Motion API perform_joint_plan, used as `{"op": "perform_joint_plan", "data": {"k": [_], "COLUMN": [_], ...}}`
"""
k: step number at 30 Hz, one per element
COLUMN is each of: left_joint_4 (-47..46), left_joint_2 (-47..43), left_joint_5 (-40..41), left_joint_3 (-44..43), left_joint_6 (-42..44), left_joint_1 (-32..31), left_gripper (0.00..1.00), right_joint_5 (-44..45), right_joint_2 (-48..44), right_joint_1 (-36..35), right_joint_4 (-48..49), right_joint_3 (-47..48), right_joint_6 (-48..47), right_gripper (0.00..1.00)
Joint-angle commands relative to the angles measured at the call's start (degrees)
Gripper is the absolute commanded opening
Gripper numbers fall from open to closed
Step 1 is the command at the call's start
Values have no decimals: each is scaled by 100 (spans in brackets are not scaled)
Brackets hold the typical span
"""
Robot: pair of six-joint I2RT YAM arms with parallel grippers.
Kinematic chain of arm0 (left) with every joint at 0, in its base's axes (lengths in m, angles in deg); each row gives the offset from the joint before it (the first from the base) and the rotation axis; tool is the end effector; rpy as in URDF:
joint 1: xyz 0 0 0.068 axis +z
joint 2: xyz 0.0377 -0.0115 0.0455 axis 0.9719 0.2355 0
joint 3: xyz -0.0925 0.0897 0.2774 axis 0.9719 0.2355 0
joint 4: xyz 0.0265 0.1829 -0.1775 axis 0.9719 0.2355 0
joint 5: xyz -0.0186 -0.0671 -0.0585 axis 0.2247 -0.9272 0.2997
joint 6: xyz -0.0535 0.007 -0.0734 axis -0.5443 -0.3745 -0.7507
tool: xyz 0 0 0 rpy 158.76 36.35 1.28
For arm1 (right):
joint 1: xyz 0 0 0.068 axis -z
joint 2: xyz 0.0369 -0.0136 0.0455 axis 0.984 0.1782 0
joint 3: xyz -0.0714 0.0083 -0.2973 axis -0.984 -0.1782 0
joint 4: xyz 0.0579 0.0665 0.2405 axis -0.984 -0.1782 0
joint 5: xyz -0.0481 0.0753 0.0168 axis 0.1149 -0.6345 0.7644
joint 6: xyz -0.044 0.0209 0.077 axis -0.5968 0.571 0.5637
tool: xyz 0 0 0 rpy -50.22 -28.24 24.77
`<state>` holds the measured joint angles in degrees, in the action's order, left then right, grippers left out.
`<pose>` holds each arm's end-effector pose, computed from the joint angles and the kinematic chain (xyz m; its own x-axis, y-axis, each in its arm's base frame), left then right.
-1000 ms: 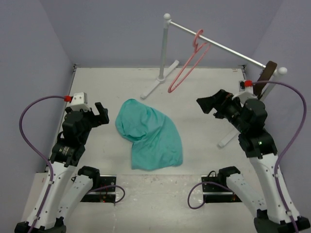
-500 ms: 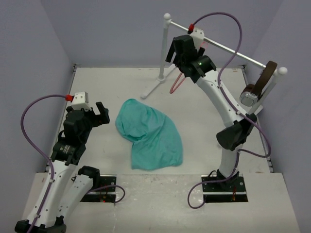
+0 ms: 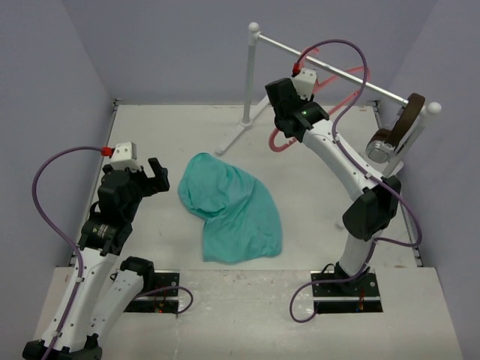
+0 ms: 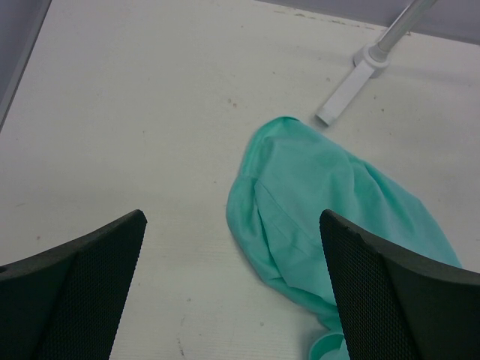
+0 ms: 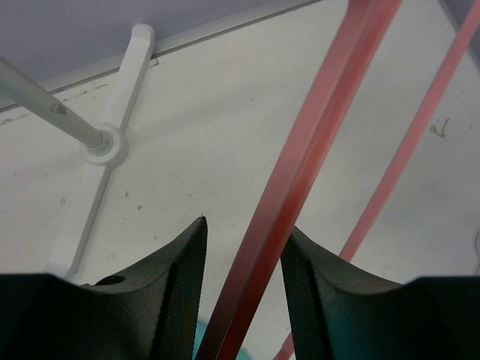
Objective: Place the t-shirt on the hanger
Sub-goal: Pick up the hanger from the clothesline.
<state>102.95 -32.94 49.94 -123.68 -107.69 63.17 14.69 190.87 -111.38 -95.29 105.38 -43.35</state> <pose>0.1511 -0.0182 0.3321 -0.3101 -0.2456 -0.9184 -0.0668 0.9693 -0.2366 0.3977 0.1789 0.3882 -0.4258 0.2118 -0.8797 0.3661 0.9294 0.0466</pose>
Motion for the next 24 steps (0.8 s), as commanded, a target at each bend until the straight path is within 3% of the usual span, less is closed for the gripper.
{"op": "perform_joint_plan", "data": {"k": [1,5,7,8,11,13,15,16,18,24], "left_joint_4": [-238,-246,-246,-246,-246,-246,-246,-246,-246,-250], "left_joint_2": [-35,1,6,1,-20,-20,-27,-26,-20,-20], "left_joint_5": [-51,-81,-94,-98,-110,-120,-126,-128,-126,-132], "left_joint_3": [55,55,63,63,63,64,70,72,72,72], "left_joint_6": [18,18,18,18,18,18,25,25,18,18], "left_joint_1": [-23,-20,-16,-21,-20,-23,-23,-23,-25,-32], "left_gripper": [100,100,100,100,100,100,100,100,100,100], "right_joint_5": [371,318,230,177,88,-47,-139,-164,-172,-176], "right_joint_2": [-484,-650,-716,-765,-737,-606,-553,-530,-494,-569], "right_joint_1": [-34,-34,-33,-29,3,72,85,94,118,141], "right_joint_4": [253,261,303,370,420,444,515,534,536,512], "right_joint_3": [-109,-117,-204,-276,-358,-409,-519,-559,-605,-648], "right_joint_6": [220,170,113,89,48,56,49,52,67,30], "right_gripper": [15,19,43,50,55,49,16,6,0,0]}}
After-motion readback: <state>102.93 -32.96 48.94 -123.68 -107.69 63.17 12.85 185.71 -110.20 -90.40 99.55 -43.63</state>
